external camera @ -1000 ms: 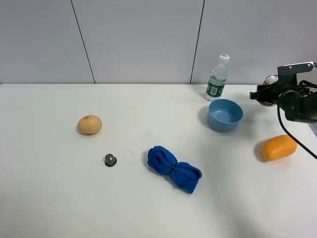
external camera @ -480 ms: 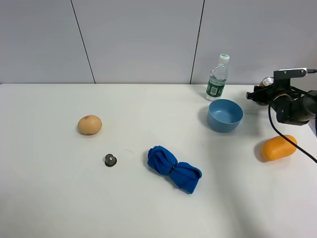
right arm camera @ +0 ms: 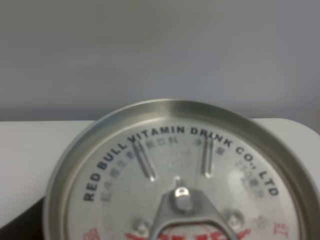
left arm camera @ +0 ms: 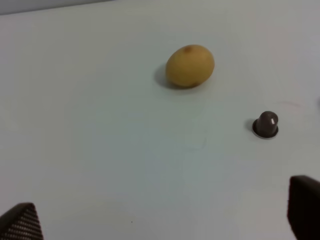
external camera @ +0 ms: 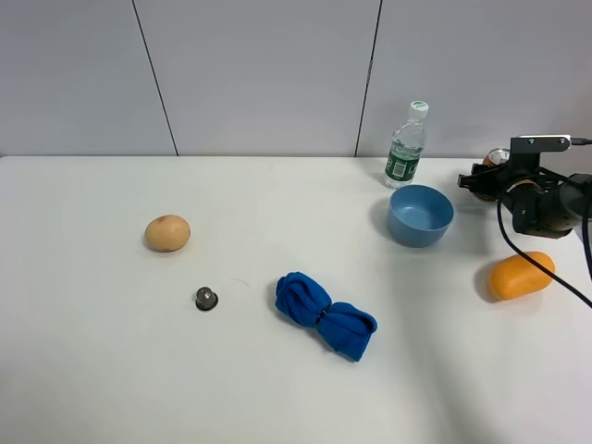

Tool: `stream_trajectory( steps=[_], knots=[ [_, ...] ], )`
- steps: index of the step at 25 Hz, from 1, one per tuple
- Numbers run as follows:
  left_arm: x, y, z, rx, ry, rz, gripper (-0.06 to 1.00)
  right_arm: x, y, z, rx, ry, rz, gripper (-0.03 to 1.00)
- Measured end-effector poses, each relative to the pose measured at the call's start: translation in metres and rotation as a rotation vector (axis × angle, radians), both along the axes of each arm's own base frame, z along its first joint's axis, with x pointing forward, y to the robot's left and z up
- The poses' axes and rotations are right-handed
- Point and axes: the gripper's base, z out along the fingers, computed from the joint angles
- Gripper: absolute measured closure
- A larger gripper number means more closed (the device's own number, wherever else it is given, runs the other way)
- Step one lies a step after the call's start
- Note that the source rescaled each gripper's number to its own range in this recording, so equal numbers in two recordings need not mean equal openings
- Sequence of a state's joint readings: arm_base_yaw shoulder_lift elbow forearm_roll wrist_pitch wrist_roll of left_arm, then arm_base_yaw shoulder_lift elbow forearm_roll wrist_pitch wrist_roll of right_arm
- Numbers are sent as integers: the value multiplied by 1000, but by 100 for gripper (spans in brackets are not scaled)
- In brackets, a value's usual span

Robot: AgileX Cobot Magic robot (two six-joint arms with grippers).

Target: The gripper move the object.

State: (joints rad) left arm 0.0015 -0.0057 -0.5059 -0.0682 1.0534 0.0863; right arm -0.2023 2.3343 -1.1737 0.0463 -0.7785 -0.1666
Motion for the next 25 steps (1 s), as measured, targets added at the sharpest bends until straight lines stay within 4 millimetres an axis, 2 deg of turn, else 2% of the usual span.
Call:
stream_trajectory(
  steps=[3, 4, 5, 7, 8, 10, 13, 19, 21, 24, 25],
  knots=[
    [0, 0, 0, 0, 0, 0, -6, 0, 0, -1, 10, -1, -3, 97],
    [0, 0, 0, 0, 0, 0, -6, 0, 0, -1, 23, -4, -7, 93],
    [0, 0, 0, 0, 0, 0, -6, 0, 0, -1, 35, -10, -11, 75],
    [0, 0, 0, 0, 0, 0, -6, 0, 0, 0, 46, -19, -14, 30],
    [0, 0, 0, 0, 0, 0, -6, 1, 0, 0, 46, -21, -15, 16],
    [0, 0, 0, 0, 0, 0, -6, 1, 1, 0, 47, -21, -7, 5],
    [0, 0, 0, 0, 0, 0, -6, 1, 2, 0, 45, -20, 13, -1],
    [0, 0, 0, 0, 0, 0, -6, 1, 7, 2, 58, 22, 67, -3],
    [0, 0, 0, 0, 0, 0, -6, 1, 8, 10, 68, 38, 71, -3],
    [0, 0, 0, 0, 0, 0, -6, 1, 7, 32, 70, 54, 68, -3],
    [0, 0, 0, 0, 0, 0, -6, 1, 7, 32, 70, 54, 68, -3]
  ],
)
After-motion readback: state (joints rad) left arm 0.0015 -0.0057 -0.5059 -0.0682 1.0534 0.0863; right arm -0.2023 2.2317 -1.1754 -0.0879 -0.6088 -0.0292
